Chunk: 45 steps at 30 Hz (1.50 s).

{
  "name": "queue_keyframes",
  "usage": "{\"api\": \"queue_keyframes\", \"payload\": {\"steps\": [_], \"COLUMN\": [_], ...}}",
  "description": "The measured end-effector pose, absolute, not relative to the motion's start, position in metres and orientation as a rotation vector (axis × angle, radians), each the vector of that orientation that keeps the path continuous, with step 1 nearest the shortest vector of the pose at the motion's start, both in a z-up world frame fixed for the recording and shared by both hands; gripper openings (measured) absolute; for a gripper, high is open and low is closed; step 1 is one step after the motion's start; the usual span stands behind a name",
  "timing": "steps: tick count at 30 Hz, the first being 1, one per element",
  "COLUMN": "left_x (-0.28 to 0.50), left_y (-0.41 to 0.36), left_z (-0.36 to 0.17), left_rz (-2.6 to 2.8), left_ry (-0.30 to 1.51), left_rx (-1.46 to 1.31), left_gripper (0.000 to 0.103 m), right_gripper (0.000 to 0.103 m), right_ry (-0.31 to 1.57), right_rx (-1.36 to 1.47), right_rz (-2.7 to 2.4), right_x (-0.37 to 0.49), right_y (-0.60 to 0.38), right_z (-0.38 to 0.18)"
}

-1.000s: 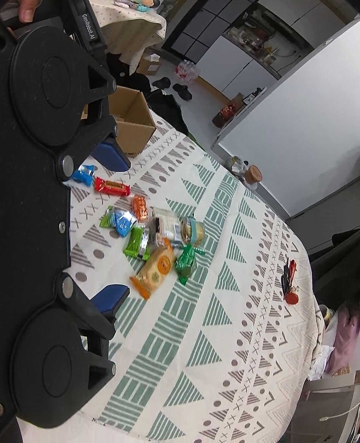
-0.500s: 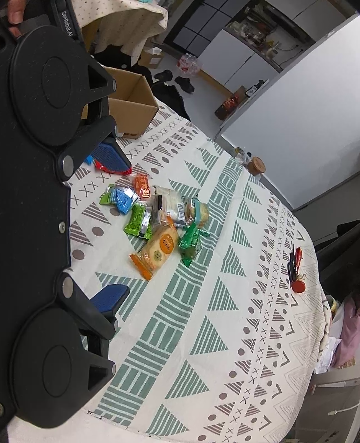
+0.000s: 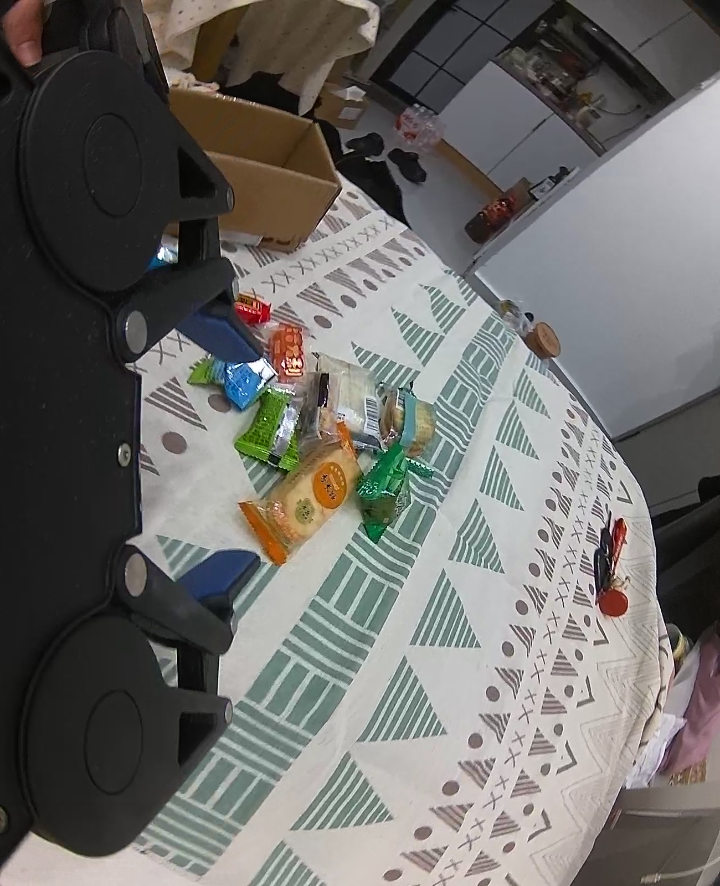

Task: Organize snacks
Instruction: 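Grasp the blue candy with the left tool while the right tool grasps the orange rice cake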

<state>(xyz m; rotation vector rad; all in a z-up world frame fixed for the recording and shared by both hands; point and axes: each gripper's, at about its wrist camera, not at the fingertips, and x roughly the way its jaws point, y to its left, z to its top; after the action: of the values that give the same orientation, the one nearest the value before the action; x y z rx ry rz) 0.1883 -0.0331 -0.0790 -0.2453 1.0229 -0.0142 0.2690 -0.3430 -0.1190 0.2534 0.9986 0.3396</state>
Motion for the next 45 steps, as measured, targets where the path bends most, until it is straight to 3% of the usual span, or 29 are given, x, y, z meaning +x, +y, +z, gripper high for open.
{"api": "queue_keyframes", "payload": {"steps": [10,24,30,35,37,42,45], "left_x": [0.207,0.212,0.215,0.214,0.213,0.21,0.21], "left_y": [-0.041,-0.061,-0.058,-0.056,-0.055,-0.042,-0.041], "left_z": [-0.129,-0.139,-0.156,-0.171,-0.175,-0.185,-0.183], "left_rz": [0.04,0.071,0.11,0.122,0.123,0.102,0.089], "left_ry": [1.086,1.049,1.066,1.089,1.096,1.128,1.121], "left_rx": [-0.201,-0.137,-0.114,-0.123,-0.125,-0.233,-0.242], "left_gripper": [0.071,0.066,0.066,0.065,0.062,0.035,0.026], "right_gripper": [0.061,0.057,0.037,0.035,0.035,0.035,0.035], "right_ry": [1.007,1.069,1.132,1.186,1.218,1.268,1.324], "right_rx": [0.157,0.075,0.077,0.099,0.117,0.137,0.192], "right_rz": [0.373,0.367,0.364,0.33,0.321,0.306,0.309], "right_x": [0.304,0.336,0.332,0.322,0.316,0.299,0.291], "right_y": [-0.331,-0.325,-0.325,-0.331,-0.334,-0.336,-0.337], "right_z": [-0.144,-0.189,-0.196,-0.193,-0.194,-0.193,-0.192]}}
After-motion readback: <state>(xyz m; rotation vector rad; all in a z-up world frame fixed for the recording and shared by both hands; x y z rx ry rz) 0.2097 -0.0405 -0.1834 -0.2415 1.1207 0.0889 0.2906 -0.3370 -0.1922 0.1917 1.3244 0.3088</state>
